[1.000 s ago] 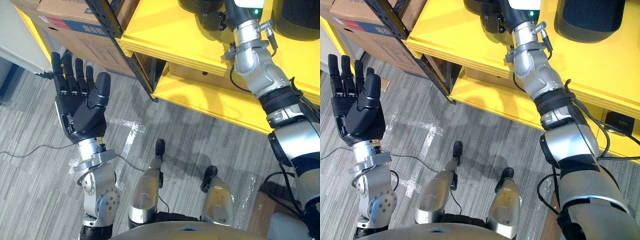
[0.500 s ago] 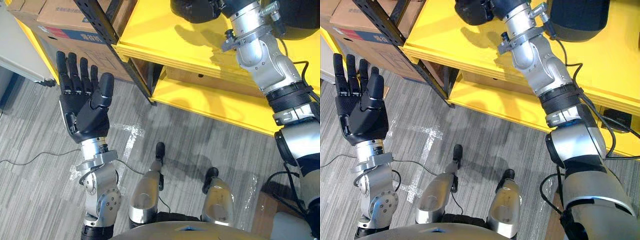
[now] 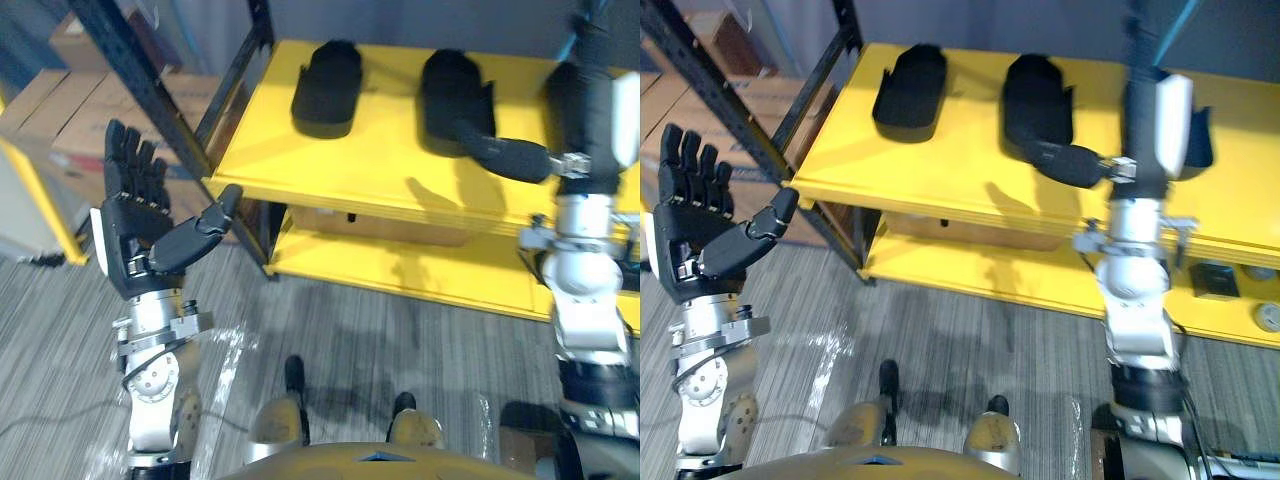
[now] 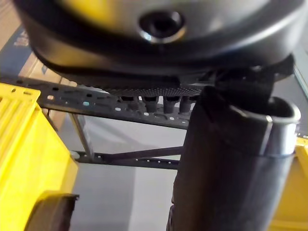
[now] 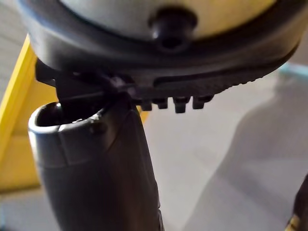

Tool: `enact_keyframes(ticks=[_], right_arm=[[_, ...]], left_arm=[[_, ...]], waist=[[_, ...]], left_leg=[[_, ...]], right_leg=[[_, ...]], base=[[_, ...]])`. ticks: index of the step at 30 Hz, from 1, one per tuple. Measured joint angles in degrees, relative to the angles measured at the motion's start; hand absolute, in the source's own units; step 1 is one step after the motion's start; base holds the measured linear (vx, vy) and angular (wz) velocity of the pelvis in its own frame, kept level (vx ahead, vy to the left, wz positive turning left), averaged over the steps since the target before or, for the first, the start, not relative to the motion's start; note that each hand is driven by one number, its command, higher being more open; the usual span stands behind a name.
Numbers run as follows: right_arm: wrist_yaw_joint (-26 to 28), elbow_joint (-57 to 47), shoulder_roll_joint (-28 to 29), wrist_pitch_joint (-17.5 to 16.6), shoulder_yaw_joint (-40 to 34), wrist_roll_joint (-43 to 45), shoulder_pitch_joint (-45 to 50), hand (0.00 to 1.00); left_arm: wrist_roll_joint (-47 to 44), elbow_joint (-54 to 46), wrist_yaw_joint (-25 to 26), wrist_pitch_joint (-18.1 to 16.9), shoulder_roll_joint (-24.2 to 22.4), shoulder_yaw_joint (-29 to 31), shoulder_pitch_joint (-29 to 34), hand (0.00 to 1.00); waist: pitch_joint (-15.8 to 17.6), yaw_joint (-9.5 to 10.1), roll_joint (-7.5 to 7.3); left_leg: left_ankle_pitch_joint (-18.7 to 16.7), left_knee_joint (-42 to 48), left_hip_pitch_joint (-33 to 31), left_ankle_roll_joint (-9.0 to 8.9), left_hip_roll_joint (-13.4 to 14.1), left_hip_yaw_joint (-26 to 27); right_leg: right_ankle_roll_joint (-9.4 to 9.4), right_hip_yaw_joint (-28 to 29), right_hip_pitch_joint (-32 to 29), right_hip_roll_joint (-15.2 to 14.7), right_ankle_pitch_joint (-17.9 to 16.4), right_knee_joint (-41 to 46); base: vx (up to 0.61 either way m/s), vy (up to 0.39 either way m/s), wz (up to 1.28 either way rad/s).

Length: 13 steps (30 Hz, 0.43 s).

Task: Walk over and take three plastic housings, then place them on the shelf

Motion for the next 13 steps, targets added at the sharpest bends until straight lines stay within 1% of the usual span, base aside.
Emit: enact_keyframes(ticks=[2, 4, 5, 6, 7, 8, 9, 10, 11, 12, 13], right_arm=[[1.94, -0.36, 2.60, 0.78, -8.65, 6.14, 6.50, 1.00], [3.16, -0.38, 4.50, 1.40, -13.70, 7.98, 11.12, 1.00], [4.00, -0.37, 6.28, 2.58, -16.88, 8.28, 15.00, 1.00], [5.23, -0.34, 8.47, 4.23, -19.34, 10.02, 18.86, 1.00], [5.86, -0.22, 9.75, 4.88, -20.20, 11.61, 20.66, 1.00], [7.11, 0.60, 12.32, 6.16, -21.36, 15.43, 23.58, 1.00], [7.86, 2.72, 14.87, 7.46, -21.56, 18.91, 25.73, 1.00], [8.07, 4.10, 16.15, 8.43, -21.54, 20.43, 26.78, 1.00], [8.41, 7.27, 18.69, 10.49, -21.39, 21.85, 28.74, 1.00], [8.51, 9.08, 19.94, 11.70, -21.19, 22.00, 29.61, 1.00], [8.91, 13.42, 22.10, 14.20, -19.71, 22.01, 31.16, 1.00]], left_arm=[[-0.25, 2.69, 0.59, 2.13, -0.54, 5.64, 2.43, 1.00], [-0.33, 4.12, 1.14, 2.81, -1.67, 8.73, 3.66, 1.00], [-1.35, 4.96, 0.83, 3.46, -2.61, 11.19, 4.67, 1.00], [-3.00, 6.32, 0.65, 3.77, -3.57, 13.34, 5.65, 1.00], [-3.32, 7.24, 0.56, 3.73, -3.95, 14.28, 6.09, 1.00], [-4.33, 9.52, 0.35, 3.62, -4.48, 15.92, 6.78, 1.00], [-4.70, 12.64, 0.34, 3.57, -4.77, 17.40, 7.18, 1.00], [-4.70, 14.53, 0.44, 3.55, -4.80, 17.91, 7.23, 1.00], [-4.85, 18.11, 0.26, 3.47, -5.12, 18.45, 7.52, 1.00], [-4.96, 19.73, 0.20, 3.45, -5.43, 18.55, 7.68, 1.00], [-5.22, 22.98, -0.12, 3.44, -6.10, 18.53, 8.26, 1.00]], waist=[[-2.78, -1.47, -0.19], [-4.18, -2.21, -0.19], [-4.99, -2.97, -0.28], [-5.84, -3.31, -0.16], [-6.37, -3.50, -0.11], [-6.93, -4.10, 0.02], [-7.52, -4.57, 0.11], [-7.89, -4.68, 0.11], [-8.40, -4.69, 0.17], [-8.43, -4.61, 0.18], [-8.93, -4.60, 0.17]], left_leg=[[-1.33, -0.03, 1.23, -0.41, 0.71, 2.44], [-1.88, -0.03, 1.67, -0.74, 1.31, 3.62], [-2.01, -0.03, 2.05, -0.91, 1.78, 4.19], [-2.46, -0.03, 2.43, -1.51, 2.37, 5.12], [-2.53, -0.03, 2.46, -1.61, 2.62, 5.42], [-2.57, -0.03, 2.83, -1.67, 3.10, 5.98], [-2.73, -0.02, 3.25, -1.89, 3.56, 6.68], [-2.78, -0.02, 3.40, -1.96, 3.73, 6.98], [-2.79, -0.02, 3.80, -1.98, 3.96, 7.60], [-2.82, -0.02, 4.18, -2.02, 4.04, 8.00], [-3.08, -0.02, 4.49, -2.14, 4.24, 8.90]], right_leg=[[-0.25, 2.19, 0.04, 0.73, 0.28, -1.36], [-0.68, 3.20, -0.08, 1.25, 0.13, -1.79], [-0.96, 3.84, -0.11, 1.76, 0.21, -2.39], [-1.18, 4.51, -0.21, 2.30, 0.22, -2.65], [-1.28, 4.80, -0.23, 2.57, 0.28, -2.93], [-1.58, 5.23, -0.10, 3.03, 0.49, -3.40], [-1.71, 5.89, -0.13, 3.43, 0.51, -3.42], [-1.79, 6.14, -0.14, 3.59, 0.52, -3.42], [-1.88, 6.52, -0.09, 3.77, 0.54, -3.31], [-1.85, 6.75, 0.03, 3.81, 0.56, -3.23], [-1.79, 7.33, 0.14, 3.92, 0.60, -3.12]], base=[[0.03, -0.006, -0.54], [0.02, -0.025, -0.38], [0.02, -0.039, -0.35], [0.02, -0.042, -0.33], [0.03, -0.051, -0.32], [0.04, -0.039, -0.29], [0.04, -0.036, -0.28], [0.03, -0.029, -0.27], [0.02, -0.019, -0.20], [0.02, -0.014, -0.27], [0.01, -0.003, -0.18]])
